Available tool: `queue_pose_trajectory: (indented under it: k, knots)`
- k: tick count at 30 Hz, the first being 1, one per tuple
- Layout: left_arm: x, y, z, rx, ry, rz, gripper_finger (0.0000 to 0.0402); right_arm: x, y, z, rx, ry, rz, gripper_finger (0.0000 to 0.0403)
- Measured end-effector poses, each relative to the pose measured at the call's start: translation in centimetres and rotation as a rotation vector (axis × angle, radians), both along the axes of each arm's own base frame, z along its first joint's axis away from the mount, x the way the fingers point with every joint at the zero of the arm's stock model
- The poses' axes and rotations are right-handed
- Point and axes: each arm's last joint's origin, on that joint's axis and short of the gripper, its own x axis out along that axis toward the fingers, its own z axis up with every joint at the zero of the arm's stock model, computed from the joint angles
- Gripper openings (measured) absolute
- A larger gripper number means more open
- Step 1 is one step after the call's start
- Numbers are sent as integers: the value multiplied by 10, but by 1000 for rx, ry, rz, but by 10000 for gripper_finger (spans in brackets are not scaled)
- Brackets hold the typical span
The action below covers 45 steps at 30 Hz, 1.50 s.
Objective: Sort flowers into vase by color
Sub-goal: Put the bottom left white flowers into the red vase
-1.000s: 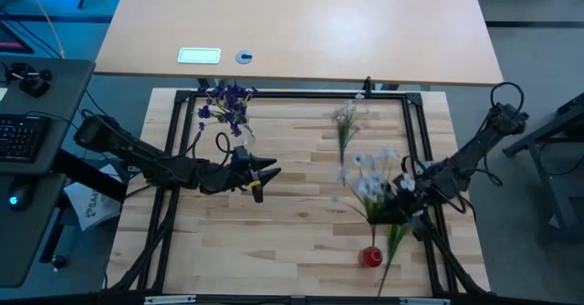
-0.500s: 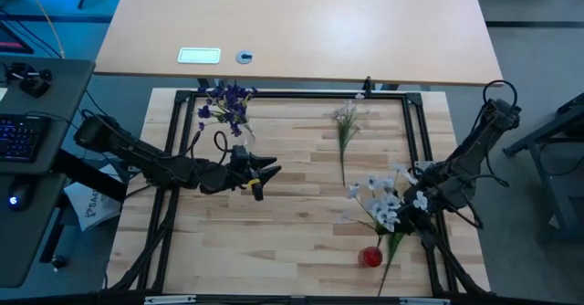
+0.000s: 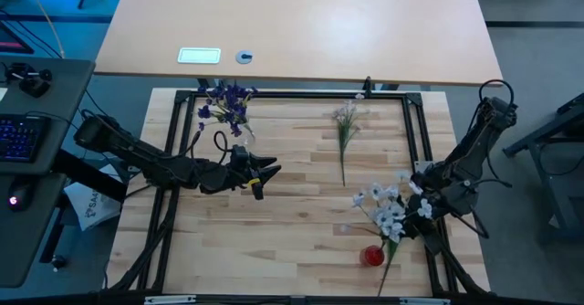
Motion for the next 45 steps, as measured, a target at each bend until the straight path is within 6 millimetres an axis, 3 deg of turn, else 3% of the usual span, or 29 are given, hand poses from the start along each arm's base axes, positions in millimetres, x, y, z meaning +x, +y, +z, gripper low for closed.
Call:
queue_pose_trajectory:
  k: [17,28,35,39,45]
  knots:
    - [0,1,0,-20,-5,21,159,14,18,-23,-118,71,12,0]
    - [0,1,0,-37,-13,24,159,16,20,-17,-138,-12,17,0]
    - [0,1,0,-45,-16,25,159,14,12,-52,0,-41,-23,0]
    - [0,1,0,-45,-16,25,159,12,9,-50,101,-80,-60,0]
    - [0,1,0,-44,-15,27,159,12,9,-49,86,-70,-51,7]
